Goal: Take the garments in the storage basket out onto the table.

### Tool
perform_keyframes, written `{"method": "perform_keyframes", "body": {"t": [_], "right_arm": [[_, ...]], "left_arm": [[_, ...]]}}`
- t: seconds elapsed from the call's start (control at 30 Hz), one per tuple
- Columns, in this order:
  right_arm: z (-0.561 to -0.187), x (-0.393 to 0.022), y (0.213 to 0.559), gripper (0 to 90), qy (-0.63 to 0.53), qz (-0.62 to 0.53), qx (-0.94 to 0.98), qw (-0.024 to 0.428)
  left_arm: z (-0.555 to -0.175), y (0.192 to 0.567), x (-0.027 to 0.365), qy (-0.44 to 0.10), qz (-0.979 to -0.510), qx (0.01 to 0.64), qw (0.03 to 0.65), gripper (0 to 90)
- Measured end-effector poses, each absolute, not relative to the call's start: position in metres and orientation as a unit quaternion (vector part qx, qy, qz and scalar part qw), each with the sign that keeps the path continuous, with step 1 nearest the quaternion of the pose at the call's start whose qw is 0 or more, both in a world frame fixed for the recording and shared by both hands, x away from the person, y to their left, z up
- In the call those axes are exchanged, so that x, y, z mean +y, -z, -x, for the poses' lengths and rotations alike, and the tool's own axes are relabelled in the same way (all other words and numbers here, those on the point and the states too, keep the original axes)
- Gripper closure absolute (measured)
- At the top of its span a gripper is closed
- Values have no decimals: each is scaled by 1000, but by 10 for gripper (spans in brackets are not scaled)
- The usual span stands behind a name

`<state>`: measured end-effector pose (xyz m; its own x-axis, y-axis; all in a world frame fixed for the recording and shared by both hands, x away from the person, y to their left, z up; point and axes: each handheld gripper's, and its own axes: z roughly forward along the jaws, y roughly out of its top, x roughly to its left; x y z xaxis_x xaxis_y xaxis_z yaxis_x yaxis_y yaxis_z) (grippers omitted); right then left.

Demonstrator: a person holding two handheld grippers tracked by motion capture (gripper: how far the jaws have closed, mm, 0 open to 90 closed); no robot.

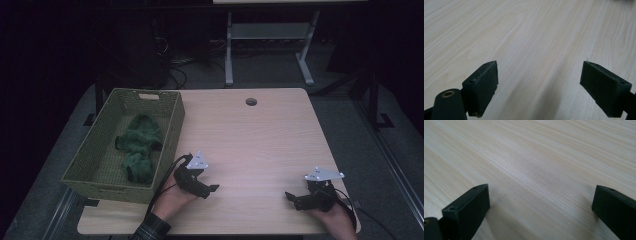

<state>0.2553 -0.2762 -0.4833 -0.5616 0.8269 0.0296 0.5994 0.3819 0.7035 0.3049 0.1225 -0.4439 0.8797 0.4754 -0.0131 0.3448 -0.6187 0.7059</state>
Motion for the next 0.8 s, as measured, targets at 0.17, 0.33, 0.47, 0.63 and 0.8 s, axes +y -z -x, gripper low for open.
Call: {"method": "perform_keyframes", "body": {"t": [0.17, 0.33, 0.47, 0.63, 0.8], "right_arm": [[-255, -276, 483, 10, -343, -438, 814, 166], [-255, -276, 483, 11, -342, -437, 815, 166], [-255, -276, 483, 10, -342, -437, 815, 166], [-255, -276, 483, 11, -342, -437, 815, 166], [-255, -276, 483, 10, -342, -437, 815, 166]], "left_arm": [[-305, 439, 123, -85, -896, 226, 373, 140], [-305, 434, 122, -84, -895, 224, 377, 140], [-305, 430, 122, -83, -894, 224, 380, 140], [-305, 426, 122, -80, -893, 223, 382, 141], [-307, 420, 123, -77, -895, 221, 381, 141]]}}
